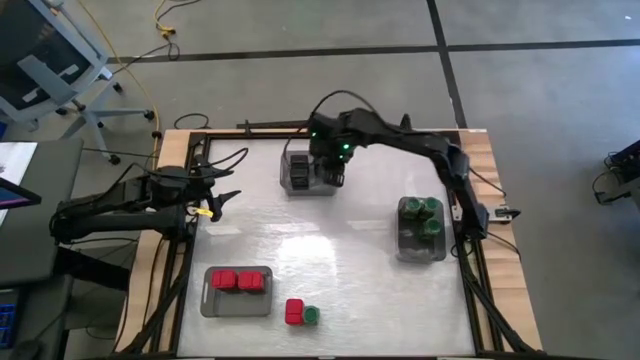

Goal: Sort spices by type
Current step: Put the black seasoning can into the top black transparent bin

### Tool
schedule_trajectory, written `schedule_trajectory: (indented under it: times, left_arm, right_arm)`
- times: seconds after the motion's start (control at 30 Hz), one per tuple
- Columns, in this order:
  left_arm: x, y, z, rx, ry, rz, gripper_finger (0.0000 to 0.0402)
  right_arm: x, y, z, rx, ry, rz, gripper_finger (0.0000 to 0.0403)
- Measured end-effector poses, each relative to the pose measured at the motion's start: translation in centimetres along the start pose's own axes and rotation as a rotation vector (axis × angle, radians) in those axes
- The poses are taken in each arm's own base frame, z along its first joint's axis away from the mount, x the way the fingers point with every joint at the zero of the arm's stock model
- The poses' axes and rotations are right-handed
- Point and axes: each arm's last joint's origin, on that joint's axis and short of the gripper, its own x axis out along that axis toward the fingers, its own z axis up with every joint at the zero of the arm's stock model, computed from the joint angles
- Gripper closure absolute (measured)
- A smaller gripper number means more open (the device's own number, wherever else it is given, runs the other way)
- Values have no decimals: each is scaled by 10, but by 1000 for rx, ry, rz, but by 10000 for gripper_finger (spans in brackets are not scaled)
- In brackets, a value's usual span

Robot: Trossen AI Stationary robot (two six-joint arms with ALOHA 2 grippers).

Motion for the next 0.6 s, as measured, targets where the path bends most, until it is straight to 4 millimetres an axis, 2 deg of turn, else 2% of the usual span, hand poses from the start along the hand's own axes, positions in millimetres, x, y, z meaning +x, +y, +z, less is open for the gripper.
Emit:
schedule_trajectory:
  times: [0.2,0.37,0.47,0.6]
  left_arm:
    - [0,0,0,-8,0,0,134]
    - [0,0,0,-24,2,-1,134]
    - [0,0,0,-24,3,-1,134]
    - [0,0,0,-27,3,-1,134]
  right_arm:
    - [54,-3,4,-21,122,15,261]
    - [90,-9,7,-23,156,2,261]
    - [105,-9,8,-41,169,-19,261]
    - [110,-6,9,-51,173,-14,261]
